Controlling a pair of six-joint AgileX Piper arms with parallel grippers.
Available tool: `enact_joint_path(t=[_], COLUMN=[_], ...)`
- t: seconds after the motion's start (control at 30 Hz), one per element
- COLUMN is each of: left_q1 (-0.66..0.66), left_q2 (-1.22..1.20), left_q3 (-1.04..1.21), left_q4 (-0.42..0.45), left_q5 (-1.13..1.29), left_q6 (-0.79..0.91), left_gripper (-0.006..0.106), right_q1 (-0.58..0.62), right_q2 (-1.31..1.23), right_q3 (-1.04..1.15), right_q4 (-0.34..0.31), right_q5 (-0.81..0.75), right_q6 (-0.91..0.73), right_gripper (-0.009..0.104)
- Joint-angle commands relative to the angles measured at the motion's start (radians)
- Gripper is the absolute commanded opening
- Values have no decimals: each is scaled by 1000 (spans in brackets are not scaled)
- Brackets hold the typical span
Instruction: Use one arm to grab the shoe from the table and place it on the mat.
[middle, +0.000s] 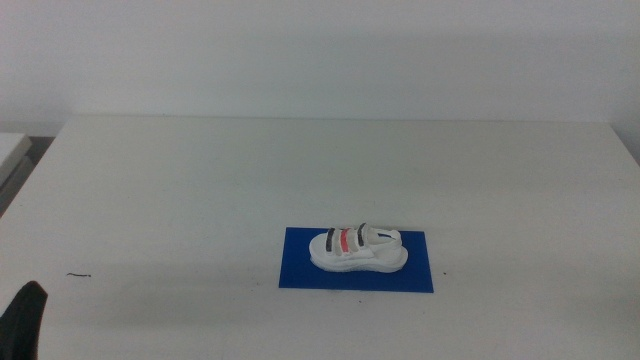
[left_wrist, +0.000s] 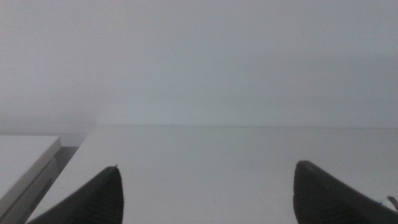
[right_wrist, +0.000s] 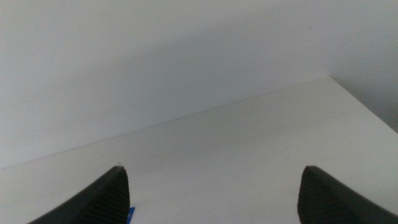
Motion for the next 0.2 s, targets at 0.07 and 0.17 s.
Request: enact_joint_path(t=[0.07, 0.17], left_q1=[-1, -1], left_q2=[-6, -6], left_q3=[3, 3], left_q4=[5, 4], left_q5=[-10, -10], left_q6=[-3, 6], left_gripper=[94, 94], right_q1=[2, 2], right_q2=[-5, -5], right_q3=[2, 2], right_q4=[-10, -10], right_q5=[-8, -8], right_q6=[-3, -3], right_gripper=[79, 79])
